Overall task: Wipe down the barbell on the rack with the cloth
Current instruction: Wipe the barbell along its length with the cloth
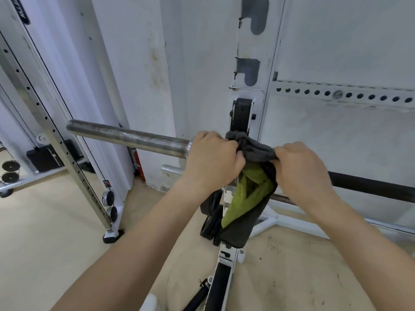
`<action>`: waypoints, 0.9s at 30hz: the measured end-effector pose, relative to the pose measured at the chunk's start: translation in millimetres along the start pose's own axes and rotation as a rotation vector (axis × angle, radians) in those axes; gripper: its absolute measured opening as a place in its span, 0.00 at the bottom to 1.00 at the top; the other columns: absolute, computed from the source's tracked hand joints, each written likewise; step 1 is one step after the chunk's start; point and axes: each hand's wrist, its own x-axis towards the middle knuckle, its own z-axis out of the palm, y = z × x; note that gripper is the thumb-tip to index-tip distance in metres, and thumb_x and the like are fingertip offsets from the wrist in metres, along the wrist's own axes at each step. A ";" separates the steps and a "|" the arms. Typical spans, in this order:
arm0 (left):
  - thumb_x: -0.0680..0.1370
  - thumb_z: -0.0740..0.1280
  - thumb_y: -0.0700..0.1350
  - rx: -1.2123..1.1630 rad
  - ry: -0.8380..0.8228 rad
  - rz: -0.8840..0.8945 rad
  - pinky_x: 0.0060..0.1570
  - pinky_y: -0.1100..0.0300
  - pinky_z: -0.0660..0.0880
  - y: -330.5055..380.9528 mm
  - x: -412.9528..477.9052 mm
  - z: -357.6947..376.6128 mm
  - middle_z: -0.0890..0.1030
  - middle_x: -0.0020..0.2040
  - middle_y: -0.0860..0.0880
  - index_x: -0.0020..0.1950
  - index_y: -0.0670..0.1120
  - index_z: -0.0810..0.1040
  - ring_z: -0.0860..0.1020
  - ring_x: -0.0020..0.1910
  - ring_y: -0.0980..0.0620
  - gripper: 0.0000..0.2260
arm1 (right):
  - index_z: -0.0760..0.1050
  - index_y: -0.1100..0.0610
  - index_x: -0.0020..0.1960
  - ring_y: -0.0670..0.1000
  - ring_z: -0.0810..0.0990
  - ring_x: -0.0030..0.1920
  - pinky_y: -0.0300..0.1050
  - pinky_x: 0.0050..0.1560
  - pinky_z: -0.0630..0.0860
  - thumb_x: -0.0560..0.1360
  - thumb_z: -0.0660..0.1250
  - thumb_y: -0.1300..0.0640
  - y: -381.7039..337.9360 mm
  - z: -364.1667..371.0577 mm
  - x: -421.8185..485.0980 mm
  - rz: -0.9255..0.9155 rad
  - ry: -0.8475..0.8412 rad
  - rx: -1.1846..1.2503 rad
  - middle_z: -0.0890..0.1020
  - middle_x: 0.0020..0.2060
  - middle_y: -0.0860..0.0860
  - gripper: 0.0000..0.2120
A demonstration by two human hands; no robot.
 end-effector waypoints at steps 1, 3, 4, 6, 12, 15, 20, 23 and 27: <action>0.77 0.57 0.54 -0.032 0.006 0.043 0.50 0.53 0.70 9.7 -0.2 -3.9 0.79 0.33 0.53 0.38 0.50 0.79 0.77 0.38 0.49 0.16 | 0.76 0.62 0.38 0.60 0.73 0.37 0.50 0.33 0.68 0.75 0.67 0.65 15.4 -3.9 -5.2 0.040 0.034 -0.004 0.74 0.32 0.55 0.07; 0.76 0.60 0.57 -0.130 0.020 0.145 0.45 0.54 0.71 33.0 0.6 -4.6 0.81 0.38 0.54 0.46 0.52 0.82 0.78 0.39 0.50 0.14 | 0.74 0.60 0.38 0.59 0.71 0.39 0.48 0.35 0.65 0.76 0.64 0.63 44.6 -15.1 -19.1 0.190 0.099 0.011 0.72 0.33 0.52 0.08; 0.76 0.61 0.59 -0.147 0.015 0.168 0.45 0.54 0.73 36.6 -0.3 -2.4 0.82 0.43 0.54 0.52 0.51 0.81 0.79 0.42 0.50 0.16 | 0.75 0.59 0.40 0.60 0.72 0.41 0.47 0.35 0.64 0.77 0.63 0.61 47.3 -15.9 -21.2 0.241 0.144 0.026 0.74 0.34 0.53 0.07; 0.73 0.62 0.65 -0.111 -0.037 0.175 0.46 0.53 0.74 41.2 0.0 7.1 0.82 0.50 0.53 0.59 0.50 0.77 0.79 0.48 0.49 0.23 | 0.79 0.58 0.47 0.61 0.75 0.46 0.48 0.37 0.68 0.77 0.64 0.59 35.3 -13.1 -22.1 0.280 0.228 0.045 0.80 0.43 0.55 0.06; 0.75 0.64 0.62 0.053 -0.108 0.268 0.46 0.51 0.72 64.1 16.1 21.6 0.81 0.45 0.49 0.49 0.46 0.76 0.79 0.46 0.46 0.19 | 0.77 0.53 0.58 0.55 0.77 0.53 0.53 0.57 0.68 0.77 0.60 0.56 16.9 4.7 -12.4 0.216 0.121 -0.030 0.83 0.52 0.51 0.12; 0.81 0.58 0.58 -0.129 -0.128 0.184 0.40 0.52 0.75 74.4 46.6 17.2 0.79 0.41 0.51 0.53 0.49 0.76 0.79 0.42 0.46 0.15 | 0.79 0.53 0.56 0.58 0.77 0.51 0.52 0.52 0.66 0.77 0.60 0.55 48.9 -17.2 -14.9 0.283 0.201 0.012 0.84 0.46 0.52 0.11; 0.74 0.69 0.45 -0.156 0.084 0.040 0.56 0.49 0.70 126.0 107.2 27.3 0.80 0.58 0.50 0.63 0.52 0.76 0.76 0.57 0.45 0.17 | 0.75 0.56 0.57 0.62 0.75 0.52 0.52 0.45 0.63 0.77 0.62 0.56 100.3 -45.2 -14.3 0.408 0.110 -0.060 0.80 0.46 0.56 0.11; 0.73 0.70 0.47 -0.162 0.024 -0.003 0.59 0.49 0.68 156.7 96.8 44.5 0.76 0.63 0.47 0.66 0.49 0.74 0.74 0.61 0.44 0.21 | 0.71 0.58 0.67 0.62 0.73 0.59 0.54 0.53 0.68 0.74 0.65 0.58 113.4 -43.5 -29.3 0.442 0.067 -0.136 0.76 0.60 0.57 0.22; 0.79 0.58 0.54 -0.283 -0.001 -0.019 0.47 0.51 0.74 145.6 51.7 53.3 0.79 0.54 0.48 0.57 0.48 0.78 0.77 0.52 0.46 0.15 | 0.67 0.59 0.72 0.60 0.76 0.61 0.57 0.65 0.68 0.71 0.61 0.51 86.4 -34.4 -41.0 0.058 -0.139 -0.023 0.78 0.60 0.56 0.31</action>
